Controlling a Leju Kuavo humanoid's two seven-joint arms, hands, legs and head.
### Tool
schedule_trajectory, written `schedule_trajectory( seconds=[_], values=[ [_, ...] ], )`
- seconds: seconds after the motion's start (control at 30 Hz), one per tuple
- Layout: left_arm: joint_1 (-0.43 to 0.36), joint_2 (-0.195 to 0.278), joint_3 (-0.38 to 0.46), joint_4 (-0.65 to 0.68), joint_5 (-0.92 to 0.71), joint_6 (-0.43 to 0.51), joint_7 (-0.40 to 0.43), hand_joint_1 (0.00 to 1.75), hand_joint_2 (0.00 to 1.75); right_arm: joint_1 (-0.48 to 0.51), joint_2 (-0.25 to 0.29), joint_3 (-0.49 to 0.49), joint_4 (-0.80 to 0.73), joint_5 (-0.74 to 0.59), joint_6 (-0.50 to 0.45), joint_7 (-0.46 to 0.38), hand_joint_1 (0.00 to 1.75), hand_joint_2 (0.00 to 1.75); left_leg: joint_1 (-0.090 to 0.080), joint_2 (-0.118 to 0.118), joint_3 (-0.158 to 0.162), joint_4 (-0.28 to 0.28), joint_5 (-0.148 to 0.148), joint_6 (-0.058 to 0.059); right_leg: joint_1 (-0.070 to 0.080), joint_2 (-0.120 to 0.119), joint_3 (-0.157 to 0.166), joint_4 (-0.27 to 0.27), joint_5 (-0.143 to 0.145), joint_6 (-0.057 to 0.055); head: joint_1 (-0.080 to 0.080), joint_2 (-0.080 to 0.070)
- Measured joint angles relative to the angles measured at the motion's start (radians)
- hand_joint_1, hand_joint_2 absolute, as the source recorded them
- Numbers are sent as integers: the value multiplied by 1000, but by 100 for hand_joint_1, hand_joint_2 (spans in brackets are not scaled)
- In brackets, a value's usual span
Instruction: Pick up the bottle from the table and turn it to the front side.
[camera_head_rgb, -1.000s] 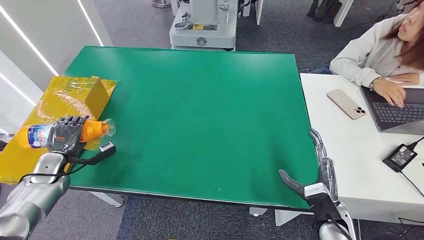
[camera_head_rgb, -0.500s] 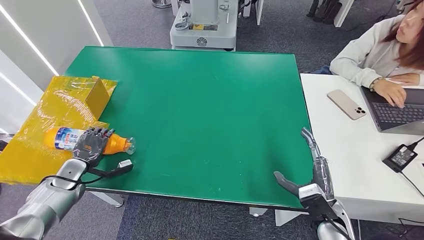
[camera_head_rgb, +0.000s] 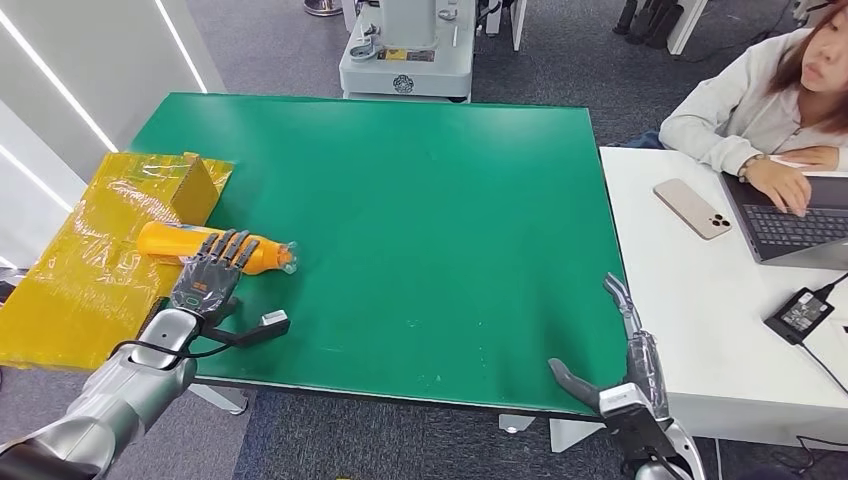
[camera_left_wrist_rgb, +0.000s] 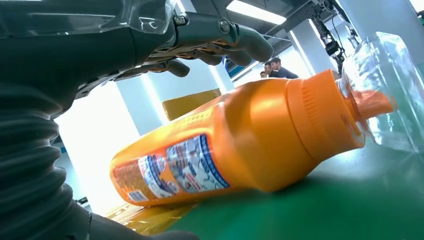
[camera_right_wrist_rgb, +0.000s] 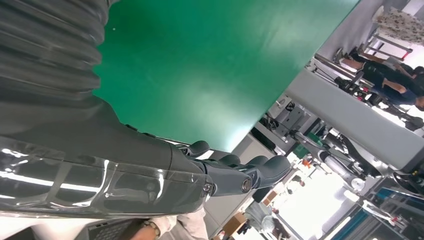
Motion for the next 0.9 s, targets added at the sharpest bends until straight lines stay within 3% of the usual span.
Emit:
schedule_trajectory(
  seconds=[0.33,0.47,0.57,0.73,0.8,0.9],
  values=[
    [5,-42,23,9,34,59,-38,0,175,22,-8,-6,0,-41,-14,-4,0,175,0,0,0,0,0,0,0,0,1,0,0,0,0,0],
    [36,-90,82,-40,90,68,-121,0,175,22,-7,-5,0,-41,-16,3,0,175,0,0,0,0,0,0,0,0,1,0,0,0,0,0],
    [69,-155,156,-124,152,68,-240,0,175,17,0,-5,1,-38,-16,11,0,175,-1,-1,0,0,0,0,-1,-2,1,-1,0,0,0,0],
    [120,-310,294,-244,350,68,-530,0,175,14,23,-9,-7,-38,-16,20,0,175,-1,-3,-1,1,0,0,-1,-3,1,-1,0,1,0,0],
    [145,-367,317,-292,475,60,-591,0,175,17,30,-11,-17,-44,-13,17,0,175,-1,-2,0,1,0,1,-2,-3,2,-1,0,1,0,0],
    [198,-414,294,-388,696,29,-607,0,175,29,36,-13,-34,-57,-11,6,0,175,-1,-2,0,1,-1,1,-2,-2,1,-1,0,1,0,0]
  ],
)
